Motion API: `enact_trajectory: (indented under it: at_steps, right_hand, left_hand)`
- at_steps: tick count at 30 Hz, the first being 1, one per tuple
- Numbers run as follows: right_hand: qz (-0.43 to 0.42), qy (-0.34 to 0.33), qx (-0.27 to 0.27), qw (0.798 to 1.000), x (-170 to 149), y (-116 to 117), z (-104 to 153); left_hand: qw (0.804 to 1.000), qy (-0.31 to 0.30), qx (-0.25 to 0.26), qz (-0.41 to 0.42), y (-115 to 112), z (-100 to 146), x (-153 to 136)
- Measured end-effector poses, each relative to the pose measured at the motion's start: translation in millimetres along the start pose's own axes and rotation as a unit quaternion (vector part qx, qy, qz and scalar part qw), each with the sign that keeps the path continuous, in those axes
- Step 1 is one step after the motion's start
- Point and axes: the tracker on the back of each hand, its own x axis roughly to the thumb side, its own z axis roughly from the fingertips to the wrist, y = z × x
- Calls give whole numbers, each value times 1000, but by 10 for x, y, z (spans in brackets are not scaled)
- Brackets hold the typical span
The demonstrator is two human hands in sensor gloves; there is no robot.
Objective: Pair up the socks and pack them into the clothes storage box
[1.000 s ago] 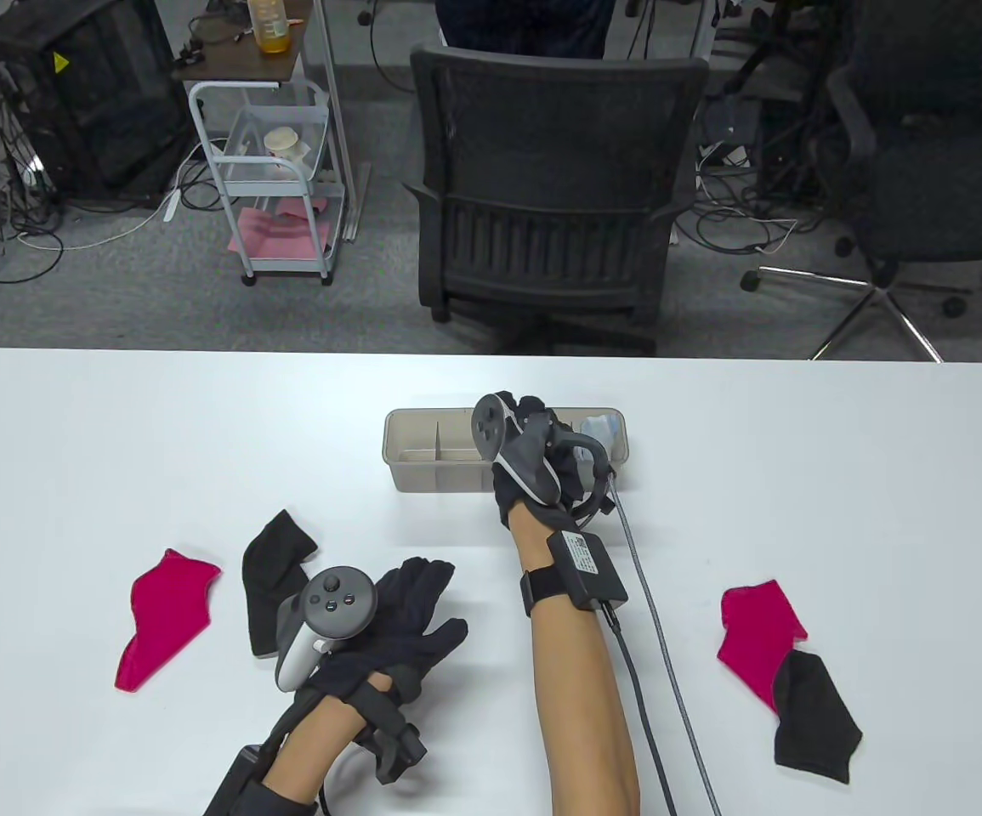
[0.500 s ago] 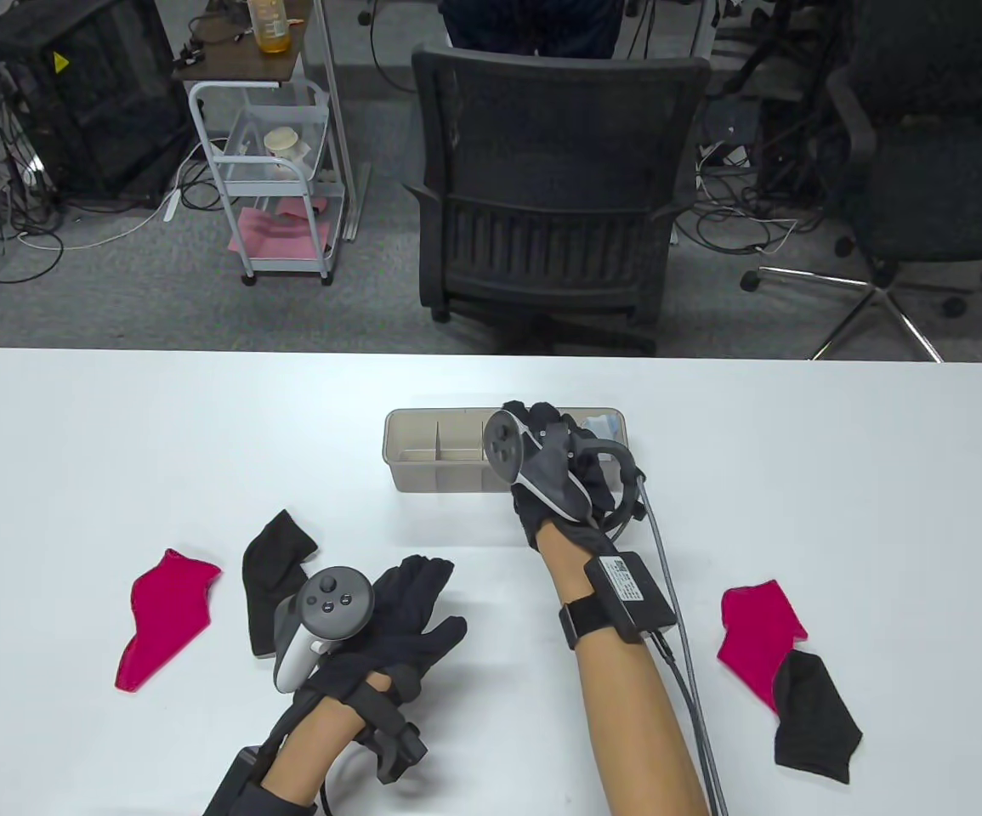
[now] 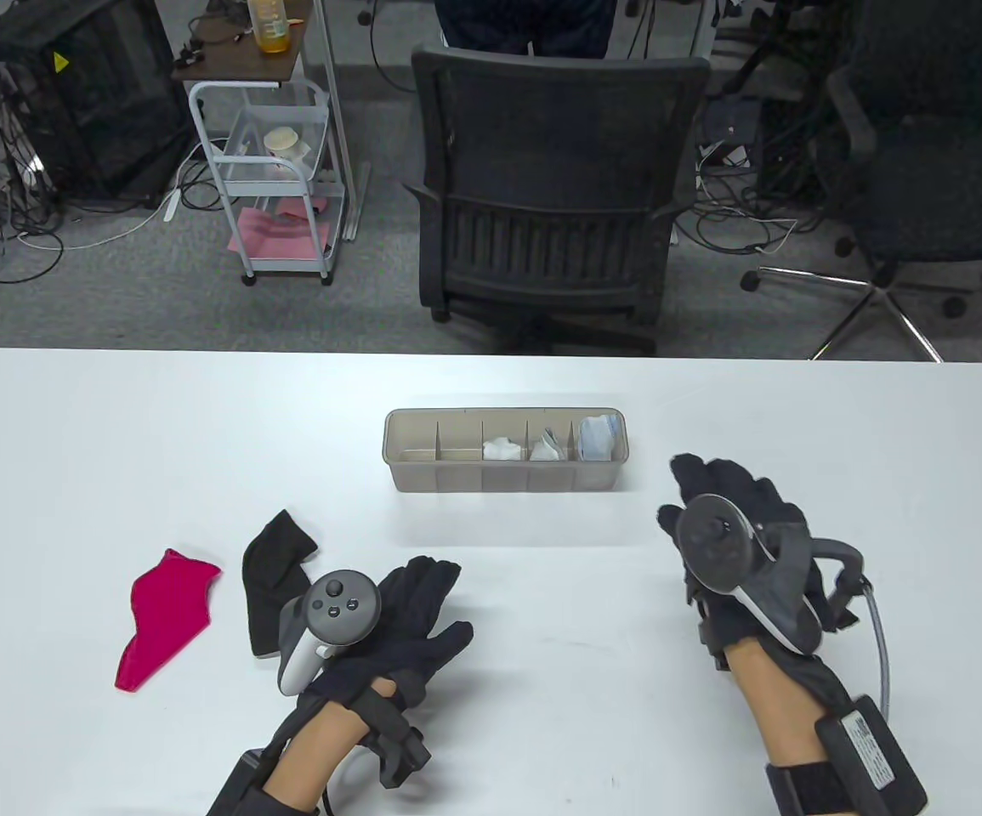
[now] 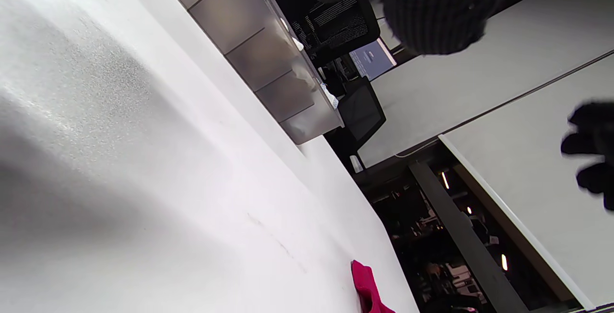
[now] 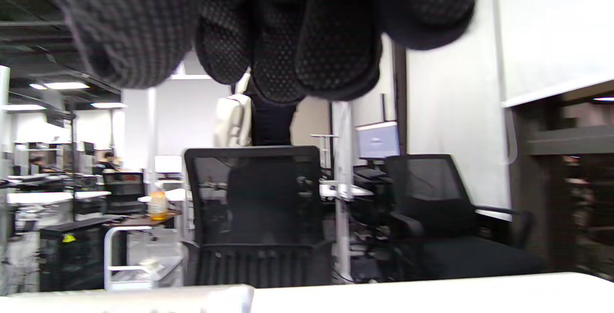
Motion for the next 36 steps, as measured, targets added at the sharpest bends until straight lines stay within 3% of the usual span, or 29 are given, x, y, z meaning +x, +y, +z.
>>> enact_trajectory:
  at_steps: [6,11,20,27,36]
  right_hand:
    - [19,55,73,996,-598,352,405]
    - [67,15,164,984,-905,719,725]
    - [114,-9,269,956,-1213,1304,1014]
    - [157,-30,290,944,-1324,1636,1131]
    - [133,-40,247,959,-1341,1673,1179]
  left_hand:
    - [1000,-3,-1,-3,-15,16,17]
    - [1000,-3,-1,-8,-30,15,26]
    - [1000,6,-7,-12,-58,9,8]
    - [1000,18,-14,-17,-87,-10,-28]
    - [999,34,-18,-16,-111,-49,-97]
